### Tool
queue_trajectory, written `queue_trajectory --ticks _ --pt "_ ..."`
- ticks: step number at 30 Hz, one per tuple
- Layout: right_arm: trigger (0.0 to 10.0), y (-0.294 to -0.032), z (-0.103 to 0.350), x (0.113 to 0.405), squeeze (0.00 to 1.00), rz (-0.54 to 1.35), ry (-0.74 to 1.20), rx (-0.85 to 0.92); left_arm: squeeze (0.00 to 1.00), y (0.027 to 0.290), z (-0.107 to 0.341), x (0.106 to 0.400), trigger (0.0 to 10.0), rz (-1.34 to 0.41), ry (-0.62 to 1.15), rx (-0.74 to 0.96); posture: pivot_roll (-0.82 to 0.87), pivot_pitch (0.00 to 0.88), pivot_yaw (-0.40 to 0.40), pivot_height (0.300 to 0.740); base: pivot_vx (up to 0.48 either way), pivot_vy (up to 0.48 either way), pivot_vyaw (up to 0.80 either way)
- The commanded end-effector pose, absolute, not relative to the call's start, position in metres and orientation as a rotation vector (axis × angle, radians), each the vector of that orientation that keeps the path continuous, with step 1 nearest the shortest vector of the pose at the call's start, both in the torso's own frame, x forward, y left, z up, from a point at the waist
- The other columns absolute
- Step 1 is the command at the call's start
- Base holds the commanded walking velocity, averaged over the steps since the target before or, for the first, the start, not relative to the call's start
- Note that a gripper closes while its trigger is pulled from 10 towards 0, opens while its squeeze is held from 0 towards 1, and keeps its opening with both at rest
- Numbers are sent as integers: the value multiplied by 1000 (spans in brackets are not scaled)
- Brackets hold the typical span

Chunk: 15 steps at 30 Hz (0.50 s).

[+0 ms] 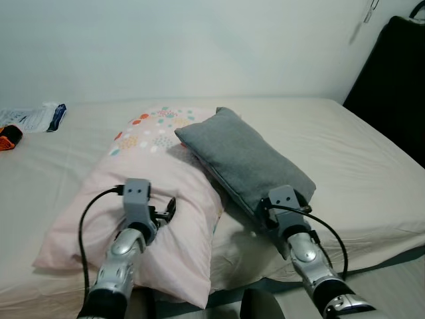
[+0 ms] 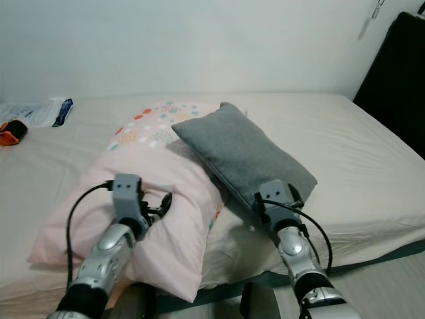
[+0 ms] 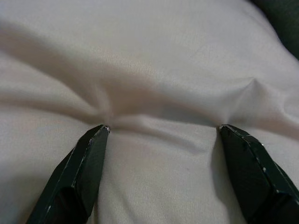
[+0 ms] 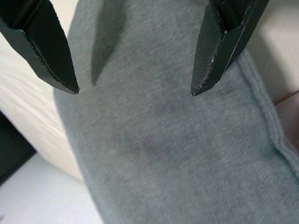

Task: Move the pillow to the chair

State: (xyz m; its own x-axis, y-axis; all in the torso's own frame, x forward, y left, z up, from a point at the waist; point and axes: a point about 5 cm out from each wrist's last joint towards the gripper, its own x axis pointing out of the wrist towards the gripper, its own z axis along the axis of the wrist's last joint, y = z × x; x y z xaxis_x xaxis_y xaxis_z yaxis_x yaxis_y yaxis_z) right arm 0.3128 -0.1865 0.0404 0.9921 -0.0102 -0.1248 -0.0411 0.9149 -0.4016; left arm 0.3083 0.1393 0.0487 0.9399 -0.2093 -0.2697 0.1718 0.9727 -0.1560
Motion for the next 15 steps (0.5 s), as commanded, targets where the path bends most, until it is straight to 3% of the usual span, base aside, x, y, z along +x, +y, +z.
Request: queue_trajectory --ticks 1,4,8,15 --pt "10000 -190 35 306 0 -18 127 -424 0 124 47 308 10000 -254 315 -221 72 0 -54 572 0 0 0" --pt "10000 -191 34 305 0 -30 124 -432 0 120 53 310 10000 -270 288 -261 72 0 -54 572 0 0 0" --pt "10000 -188 31 302 0 9 129 -433 0 101 77 316 10000 -425 184 -390 62 0 -63 563 0 0 0" --pt "10000 -191 35 305 0 -5 119 -415 0 89 79 322 10000 -450 198 -385 59 0 -67 558 0 0 0"
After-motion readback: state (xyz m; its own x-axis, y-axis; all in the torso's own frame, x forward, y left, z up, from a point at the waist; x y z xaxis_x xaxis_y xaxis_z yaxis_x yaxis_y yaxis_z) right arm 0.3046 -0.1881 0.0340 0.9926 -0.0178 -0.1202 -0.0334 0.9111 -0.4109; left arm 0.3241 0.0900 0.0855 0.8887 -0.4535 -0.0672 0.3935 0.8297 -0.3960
